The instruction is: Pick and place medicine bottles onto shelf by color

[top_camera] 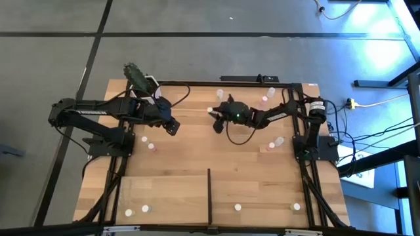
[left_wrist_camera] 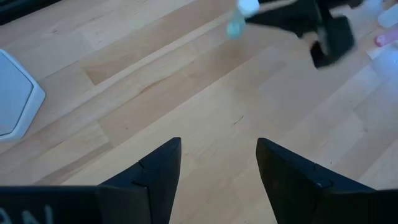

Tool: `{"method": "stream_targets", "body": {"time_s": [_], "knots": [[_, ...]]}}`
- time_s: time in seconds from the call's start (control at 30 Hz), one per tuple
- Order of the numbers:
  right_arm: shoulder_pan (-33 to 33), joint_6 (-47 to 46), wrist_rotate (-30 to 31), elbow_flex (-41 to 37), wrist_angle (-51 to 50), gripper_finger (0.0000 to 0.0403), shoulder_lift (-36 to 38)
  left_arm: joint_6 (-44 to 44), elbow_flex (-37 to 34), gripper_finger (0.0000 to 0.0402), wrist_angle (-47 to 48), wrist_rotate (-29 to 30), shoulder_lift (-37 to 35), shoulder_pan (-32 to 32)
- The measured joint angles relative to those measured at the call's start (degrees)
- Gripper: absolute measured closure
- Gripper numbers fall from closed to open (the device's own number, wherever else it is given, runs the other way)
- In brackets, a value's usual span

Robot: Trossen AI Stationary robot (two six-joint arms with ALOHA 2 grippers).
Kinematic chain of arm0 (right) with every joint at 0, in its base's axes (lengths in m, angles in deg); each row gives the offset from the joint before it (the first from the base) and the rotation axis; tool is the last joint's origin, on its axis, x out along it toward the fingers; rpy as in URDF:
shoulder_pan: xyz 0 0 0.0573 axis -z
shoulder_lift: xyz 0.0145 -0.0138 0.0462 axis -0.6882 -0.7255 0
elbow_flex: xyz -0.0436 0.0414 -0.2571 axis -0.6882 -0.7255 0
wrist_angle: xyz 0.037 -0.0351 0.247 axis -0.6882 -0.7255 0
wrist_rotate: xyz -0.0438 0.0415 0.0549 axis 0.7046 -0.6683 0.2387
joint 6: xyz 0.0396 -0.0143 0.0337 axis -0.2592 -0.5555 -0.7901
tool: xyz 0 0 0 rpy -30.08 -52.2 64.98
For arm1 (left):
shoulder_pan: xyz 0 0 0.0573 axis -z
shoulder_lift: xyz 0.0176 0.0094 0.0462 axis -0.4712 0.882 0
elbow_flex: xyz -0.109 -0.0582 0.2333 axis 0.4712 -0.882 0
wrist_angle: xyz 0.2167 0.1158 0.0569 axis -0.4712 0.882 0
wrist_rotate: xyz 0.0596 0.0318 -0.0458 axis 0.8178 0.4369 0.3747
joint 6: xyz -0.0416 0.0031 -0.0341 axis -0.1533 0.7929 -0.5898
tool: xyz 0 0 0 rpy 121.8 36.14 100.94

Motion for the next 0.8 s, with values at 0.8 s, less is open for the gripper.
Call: {"method": "stream_targets", "body": {"time_s": [0.8], "knots": [[-5.73, 6.81, -8.79, 7.03, -6.95, 0.0289, -1.60, 0.02, -0.02, 0.0200, 0.00, 0.00, 0.00, 1.68]]}}
